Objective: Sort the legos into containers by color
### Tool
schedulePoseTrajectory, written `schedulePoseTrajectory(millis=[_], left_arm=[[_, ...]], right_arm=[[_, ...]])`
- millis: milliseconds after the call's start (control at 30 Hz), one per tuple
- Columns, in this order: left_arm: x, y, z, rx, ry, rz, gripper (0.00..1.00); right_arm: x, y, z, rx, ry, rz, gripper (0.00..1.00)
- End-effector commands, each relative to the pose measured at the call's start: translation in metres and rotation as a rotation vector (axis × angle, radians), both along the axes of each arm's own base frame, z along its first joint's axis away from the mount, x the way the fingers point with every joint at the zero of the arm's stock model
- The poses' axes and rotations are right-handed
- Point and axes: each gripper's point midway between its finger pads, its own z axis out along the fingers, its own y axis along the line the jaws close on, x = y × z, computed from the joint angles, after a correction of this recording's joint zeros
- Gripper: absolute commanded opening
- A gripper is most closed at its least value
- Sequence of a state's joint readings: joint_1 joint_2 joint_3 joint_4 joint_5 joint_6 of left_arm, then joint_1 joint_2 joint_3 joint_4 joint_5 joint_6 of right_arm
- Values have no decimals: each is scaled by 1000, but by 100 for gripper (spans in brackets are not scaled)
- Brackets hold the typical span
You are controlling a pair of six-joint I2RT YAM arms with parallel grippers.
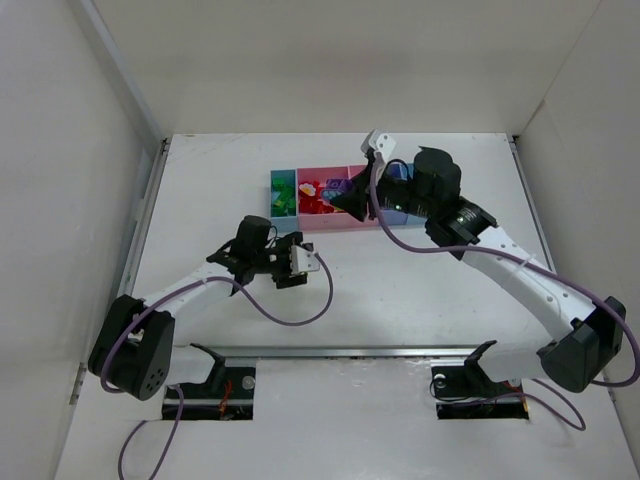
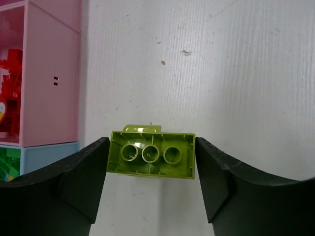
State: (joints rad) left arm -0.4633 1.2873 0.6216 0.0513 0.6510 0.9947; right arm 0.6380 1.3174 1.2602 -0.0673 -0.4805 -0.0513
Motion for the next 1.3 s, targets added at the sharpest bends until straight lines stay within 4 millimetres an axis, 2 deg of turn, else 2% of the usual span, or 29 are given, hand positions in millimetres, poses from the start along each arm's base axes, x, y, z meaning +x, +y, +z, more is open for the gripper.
schedulePoseTrajectory(millis=[0, 33, 100, 133, 167, 200, 233, 267, 300, 367, 400, 433, 500, 533, 600, 667, 767, 833, 967, 1167, 1267], left_arm=[[-2, -2, 1, 1, -33, -41, 63], [1, -3, 5, -3, -42, -40, 82], [4, -7, 19, -19, -58, -48, 97], [7, -9, 25, -33, -49, -33, 100], [7, -12, 34, -53, -48, -35, 100], [10, -16, 53, -97, -60, -46, 100], [11, -18, 62, -124, -51, -55, 100], [10, -19, 76, -154, -63, -72, 100], [10, -21, 96, -187, -83, -96, 100], [1, -27, 117, -244, -90, -158, 100], [-1, -30, 133, -267, -114, -181, 100], [-6, -34, 141, -297, -101, -212, 100], [-10, -38, 150, -322, -88, -234, 100], [-9, -40, 160, -338, -99, -239, 100], [-9, -42, 165, -361, -59, -229, 100], [-14, -45, 171, -379, -59, -260, 100], [-19, -47, 170, -397, -28, -290, 100], [-23, -49, 176, -414, -7, -303, 96], [-23, -50, 170, -415, 25, -304, 83], [-28, -51, 174, -431, 51, -323, 51], [-29, -51, 174, -433, 68, -316, 46]], right_arm=[[-3, 2, 1, -7, -29, 32, 0], [-4, 1, -2, -13, -20, 32, 0], [-4, -1, -11, -49, -31, 38, 0], [-5, -2, -16, -68, -28, 40, 0], [-6, -3, -24, -88, -20, 43, 0], [-5, -5, -27, -113, -41, 50, 0], [-6, -6, -32, -133, -44, 54, 0], [-7, -8, -44, -176, -17, 62, 0], [-5, -8, -49, -214, -37, 75, 0], [-11, -12, -68, -291, 9, 117, 0], [-13, -7, -72, -325, -8, 155, 0], [-13, -8, -78, -351, 0, 166, 0], [-27, -3, -89, -397, 23, 232, 0], [-26, -1, -91, -409, 9, 251, 0], [-39, 7, -92, -408, 4, 302, 0], [-40, 10, -92, -406, -17, 312, 0], [-43, 18, -91, -394, -39, 327, 0], [-45, 21, -89, -388, -50, 336, 0], [-41, 27, -86, -385, -72, 323, 0], [-36, 30, -83, -385, -85, 299, 0], [-37, 36, -79, -371, -106, 306, 0]])
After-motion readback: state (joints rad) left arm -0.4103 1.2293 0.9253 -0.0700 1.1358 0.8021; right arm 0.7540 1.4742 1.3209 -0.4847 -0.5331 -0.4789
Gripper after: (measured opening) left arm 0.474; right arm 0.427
